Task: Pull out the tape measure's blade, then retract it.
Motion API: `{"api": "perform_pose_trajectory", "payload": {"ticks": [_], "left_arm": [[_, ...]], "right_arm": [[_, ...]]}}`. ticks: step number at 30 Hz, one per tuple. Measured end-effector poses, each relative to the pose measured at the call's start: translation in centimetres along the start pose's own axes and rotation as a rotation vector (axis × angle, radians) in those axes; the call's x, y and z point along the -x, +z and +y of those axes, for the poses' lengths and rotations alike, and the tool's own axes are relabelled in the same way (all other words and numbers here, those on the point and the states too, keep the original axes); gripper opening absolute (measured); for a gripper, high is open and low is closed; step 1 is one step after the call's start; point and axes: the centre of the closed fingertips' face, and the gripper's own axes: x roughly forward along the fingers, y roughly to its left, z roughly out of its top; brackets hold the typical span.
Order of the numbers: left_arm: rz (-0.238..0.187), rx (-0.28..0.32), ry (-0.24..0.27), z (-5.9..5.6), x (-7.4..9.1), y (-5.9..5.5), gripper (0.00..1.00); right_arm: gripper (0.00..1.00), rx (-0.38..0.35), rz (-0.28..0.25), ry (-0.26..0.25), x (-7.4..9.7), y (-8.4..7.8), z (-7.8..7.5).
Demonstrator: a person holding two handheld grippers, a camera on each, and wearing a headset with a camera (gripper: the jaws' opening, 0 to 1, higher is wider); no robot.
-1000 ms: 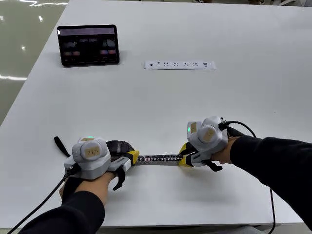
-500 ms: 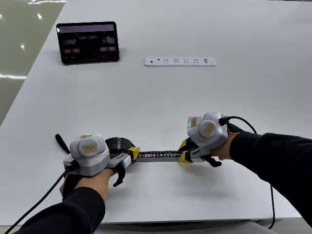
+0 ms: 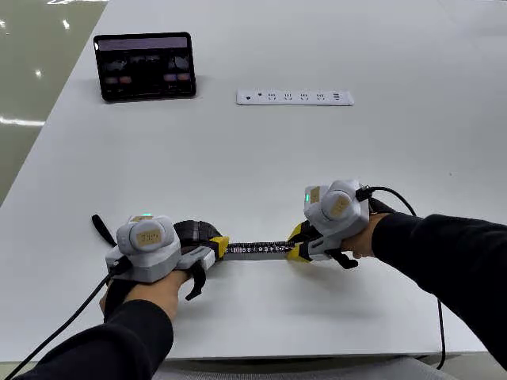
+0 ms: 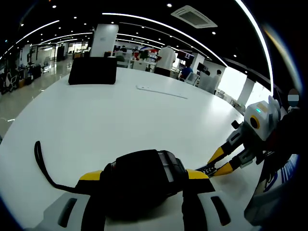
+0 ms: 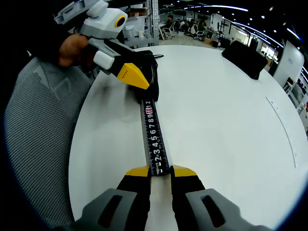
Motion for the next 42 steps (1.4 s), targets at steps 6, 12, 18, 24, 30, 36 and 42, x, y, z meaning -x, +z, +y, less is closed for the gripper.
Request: {"api": "perform_pose_trajectory", "payload": {"ticks": [6, 12, 18, 24, 30, 36, 42], "left_arm": [[0.001, 0.004, 0.000, 0.0, -0.1, 0.0, 0.60], [0.001, 0.003, -0.001, 0.0, -0.1, 0.0, 0.60], [-0.001, 0.001, -0.001, 0.0, -0.2, 0.0, 0.60], [-0.001, 0.001, -0.001, 0.1, -0.3, 0.0, 0.60], [-0.001, 0.003, -0.002, 0.0, -0.2, 0.0, 0.60], [-0.001, 0.003, -0.002, 0.0, -0.2, 0.0, 0.60], [-0.001, 0.004, -0.003, 0.0, -0.2, 0.0, 0.60]], "right_arm": [[0.11, 0.005, 0.000, -0.003, -0.2, 0.2, 0.0], [0.12, 0.002, -0.007, -0.002, -0.3, 0.4, 0.0], [0.11, 0.003, -0.016, 0.000, -0.5, 0.8, 0.1], [0.11, 0.004, -0.019, 0.005, -0.7, 1.0, 0.1], [0.11, 0.009, -0.020, 0.006, -0.8, 1.1, 0.2], [0.11, 0.005, -0.024, 0.007, -0.9, 1.3, 0.2], [0.11, 0.001, -0.029, 0.008, -1.1, 1.5, 0.2]]}}
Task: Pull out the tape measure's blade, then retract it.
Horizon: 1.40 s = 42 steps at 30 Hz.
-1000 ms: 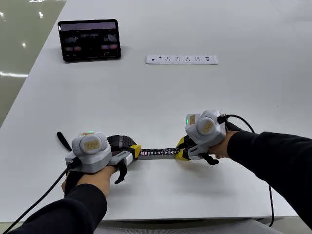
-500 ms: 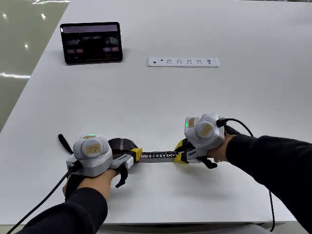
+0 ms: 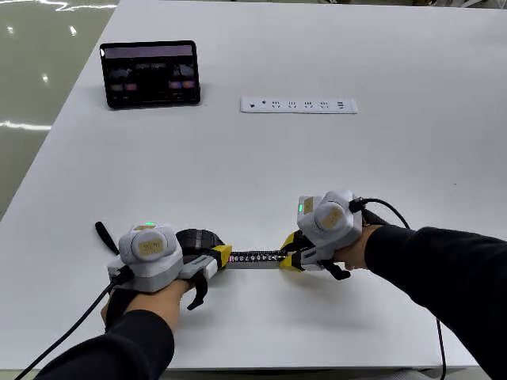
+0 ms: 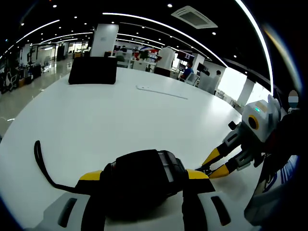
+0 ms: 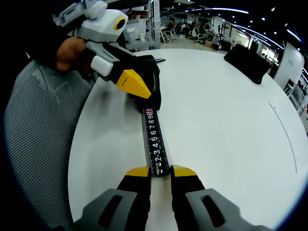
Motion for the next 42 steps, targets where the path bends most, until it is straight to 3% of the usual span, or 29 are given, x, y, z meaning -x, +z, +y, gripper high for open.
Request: {"api": "perform_pose_trajectory", "payload": {"ticks": [42], "left_arm": [[0.001, 0.016, -0.015, 0.2, 0.1, 0.0, 0.60]], "right_arm": [[0.11, -0.001, -0.042, 0.006, -1.7, 2.0, 0.4]]}}
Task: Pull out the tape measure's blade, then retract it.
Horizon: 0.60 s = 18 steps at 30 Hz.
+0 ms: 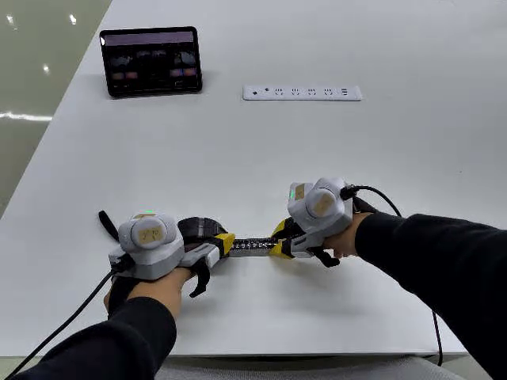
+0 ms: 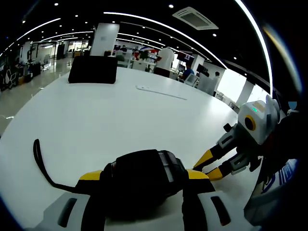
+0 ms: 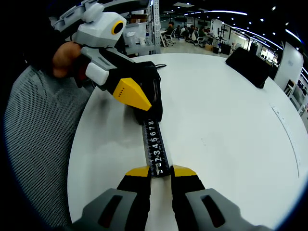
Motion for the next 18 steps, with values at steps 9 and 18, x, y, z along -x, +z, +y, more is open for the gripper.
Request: {"api": "perform_pose_trajectory", "payload": {"ticks": [9, 18], "left_arm": [[0.000, -0.002, -0.001, 0.05, -0.01, 0.03, 0.60], [-0.001, -0.002, -0.004, 0.01, -0.05, 0.03, 0.60]], "right_arm": [[0.11, -0.005, -0.013, 0.010, -0.21, 0.43, 0.07], [0.12, -0.015, -0.022, 0.008, -0.26, 0.54, 0.15]]}}
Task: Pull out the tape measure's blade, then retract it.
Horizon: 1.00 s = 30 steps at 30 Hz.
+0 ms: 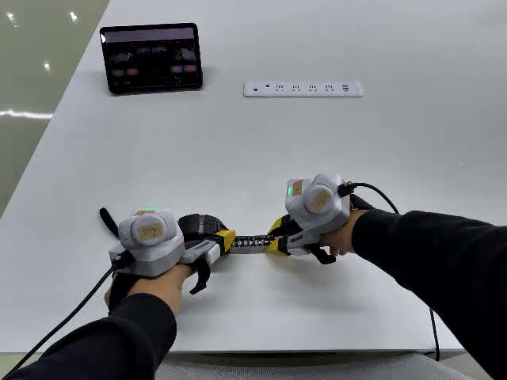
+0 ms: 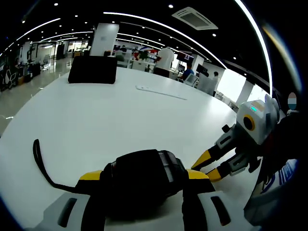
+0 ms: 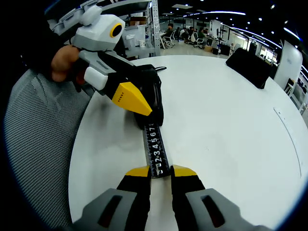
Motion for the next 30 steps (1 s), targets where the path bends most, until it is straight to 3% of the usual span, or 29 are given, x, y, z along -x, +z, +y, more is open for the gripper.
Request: {"api": "perform_pose_trajectory", "payload": {"ticks": [30], "left_arm": [[0.001, 0.000, -0.008, -0.08, 0.10, -0.13, 0.60]], "right_arm": [[0.12, -0.004, -0.020, 0.010, -0.68, 0.80, 0.29]]}}
